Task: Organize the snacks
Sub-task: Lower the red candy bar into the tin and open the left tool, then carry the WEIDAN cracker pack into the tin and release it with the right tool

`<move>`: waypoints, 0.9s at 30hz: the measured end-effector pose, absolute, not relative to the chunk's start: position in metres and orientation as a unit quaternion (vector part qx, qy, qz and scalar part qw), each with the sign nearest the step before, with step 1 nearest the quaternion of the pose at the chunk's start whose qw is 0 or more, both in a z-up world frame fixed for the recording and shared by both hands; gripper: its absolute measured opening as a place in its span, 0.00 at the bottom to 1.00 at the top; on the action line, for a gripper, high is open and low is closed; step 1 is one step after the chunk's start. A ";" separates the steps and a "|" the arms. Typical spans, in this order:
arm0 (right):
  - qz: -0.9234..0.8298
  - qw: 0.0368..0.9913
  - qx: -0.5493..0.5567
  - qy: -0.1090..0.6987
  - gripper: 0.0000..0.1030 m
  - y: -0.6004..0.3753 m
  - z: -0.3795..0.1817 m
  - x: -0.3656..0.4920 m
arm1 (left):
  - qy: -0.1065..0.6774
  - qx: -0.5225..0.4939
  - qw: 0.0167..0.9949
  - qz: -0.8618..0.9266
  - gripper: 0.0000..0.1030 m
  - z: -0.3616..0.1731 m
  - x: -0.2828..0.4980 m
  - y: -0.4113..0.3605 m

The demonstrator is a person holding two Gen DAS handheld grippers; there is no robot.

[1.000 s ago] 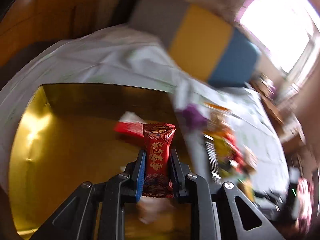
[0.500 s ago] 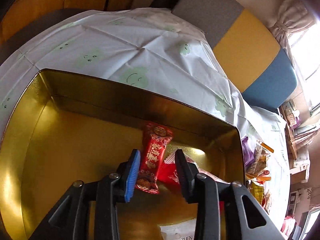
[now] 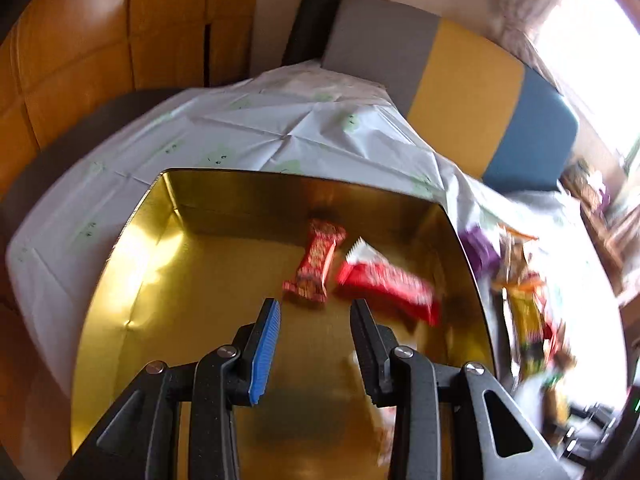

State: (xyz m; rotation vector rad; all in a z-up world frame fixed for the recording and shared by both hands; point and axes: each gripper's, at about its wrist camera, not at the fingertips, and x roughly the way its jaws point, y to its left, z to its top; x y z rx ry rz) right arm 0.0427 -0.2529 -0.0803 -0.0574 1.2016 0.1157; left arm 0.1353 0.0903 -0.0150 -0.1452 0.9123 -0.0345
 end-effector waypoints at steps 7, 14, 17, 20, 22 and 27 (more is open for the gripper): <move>0.055 0.824 -0.026 0.563 0.47 -0.253 -0.078 0.040 | 0.421 -0.029 0.907 -0.015 0.36 -0.010 0.093 0.082; 0.061 0.827 -0.011 0.558 0.47 -0.246 -0.071 0.037 | 0.415 -0.013 0.909 -0.020 0.36 -0.009 0.074 0.078; 0.073 0.834 -0.002 0.547 0.47 -0.239 -0.060 0.035 | 0.418 -0.016 0.908 -0.023 0.36 -0.010 0.072 0.078; 0.090 0.839 0.002 0.536 0.47 -0.228 -0.048 0.033 | 0.418 -0.021 0.908 -0.023 0.36 -0.011 0.070 0.080; 0.104 0.843 0.003 0.528 0.47 -0.219 -0.040 0.034 | 0.419 -0.021 0.908 -0.023 0.36 -0.011 0.069 0.081; 0.146 0.848 0.002 0.509 0.47 -0.184 -0.021 0.041 | 0.420 -0.027 0.907 -0.021 0.36 -0.013 0.066 0.086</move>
